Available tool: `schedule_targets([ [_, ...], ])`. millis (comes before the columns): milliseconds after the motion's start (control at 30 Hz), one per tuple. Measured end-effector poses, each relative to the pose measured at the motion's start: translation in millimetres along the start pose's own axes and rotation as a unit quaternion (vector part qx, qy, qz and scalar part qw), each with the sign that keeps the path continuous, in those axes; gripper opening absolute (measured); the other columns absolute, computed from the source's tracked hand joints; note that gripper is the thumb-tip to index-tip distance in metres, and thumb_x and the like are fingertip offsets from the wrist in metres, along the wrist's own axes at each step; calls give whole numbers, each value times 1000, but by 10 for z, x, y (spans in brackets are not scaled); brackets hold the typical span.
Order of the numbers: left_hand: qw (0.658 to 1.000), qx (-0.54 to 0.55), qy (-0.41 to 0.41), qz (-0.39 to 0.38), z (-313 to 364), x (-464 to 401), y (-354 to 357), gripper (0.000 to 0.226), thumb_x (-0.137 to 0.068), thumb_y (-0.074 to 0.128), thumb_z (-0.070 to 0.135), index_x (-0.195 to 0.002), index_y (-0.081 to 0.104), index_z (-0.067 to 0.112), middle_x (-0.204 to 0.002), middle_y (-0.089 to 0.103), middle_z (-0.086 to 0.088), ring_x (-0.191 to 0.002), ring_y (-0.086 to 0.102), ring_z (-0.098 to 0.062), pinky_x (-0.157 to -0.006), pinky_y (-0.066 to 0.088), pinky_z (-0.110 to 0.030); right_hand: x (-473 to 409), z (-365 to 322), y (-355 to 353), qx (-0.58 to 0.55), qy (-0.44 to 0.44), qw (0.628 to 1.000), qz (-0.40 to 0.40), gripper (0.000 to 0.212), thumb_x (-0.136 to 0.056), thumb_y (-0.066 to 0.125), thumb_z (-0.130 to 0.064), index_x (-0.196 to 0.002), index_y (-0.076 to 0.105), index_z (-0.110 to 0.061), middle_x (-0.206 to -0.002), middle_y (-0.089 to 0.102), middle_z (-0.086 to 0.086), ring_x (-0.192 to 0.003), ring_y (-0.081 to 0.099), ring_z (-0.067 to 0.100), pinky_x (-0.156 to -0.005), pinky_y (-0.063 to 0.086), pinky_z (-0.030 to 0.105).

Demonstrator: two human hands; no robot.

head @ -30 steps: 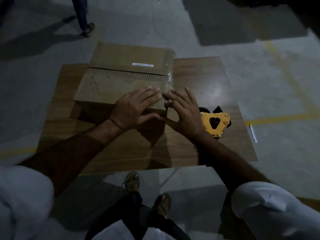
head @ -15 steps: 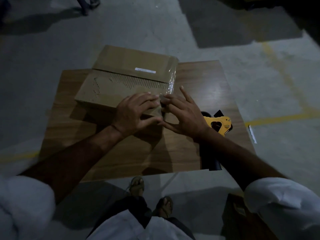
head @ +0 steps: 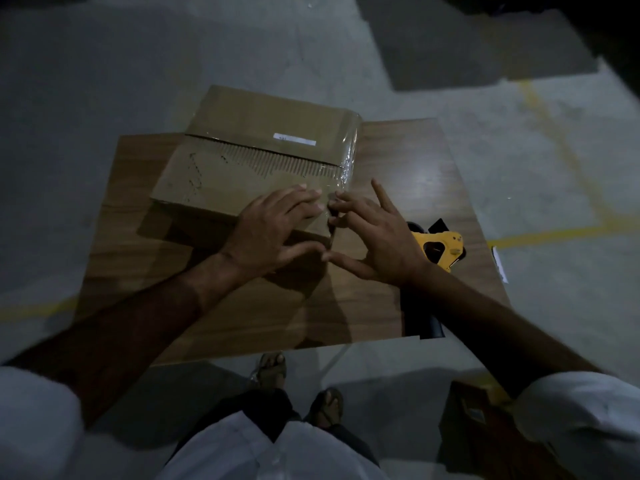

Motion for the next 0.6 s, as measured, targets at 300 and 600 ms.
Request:
schedule_targets([
  [300,999,-26,30,-18,-19,-4,-3,70,-79,86,47,-137,64,14,-154,53,-6,-142,49,-30,-100,53,-52,79,-88,137,35,52,997,40,48,-92,76,-44,-120,58,-10,-139,61,14,-142,50,25,-128,10,57],
  [600,993,51,65,-79,-207,-81,-205,46,-105,54,49,-146,58,27,-157,49,6,-146,43,-18,-106,50,-50,-46,-311,95,81,174,979,68,57,-92,64,-68,-112,63,-15,-128,66,7,-128,59,17,-129,5,56],
])
Point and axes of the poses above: each hand's wrist, its own x-axis away from the middle knuckle, its own y-axis out of the palm, z = x × y, the point moved 5 cm from there along -x, towards the middle knuckle
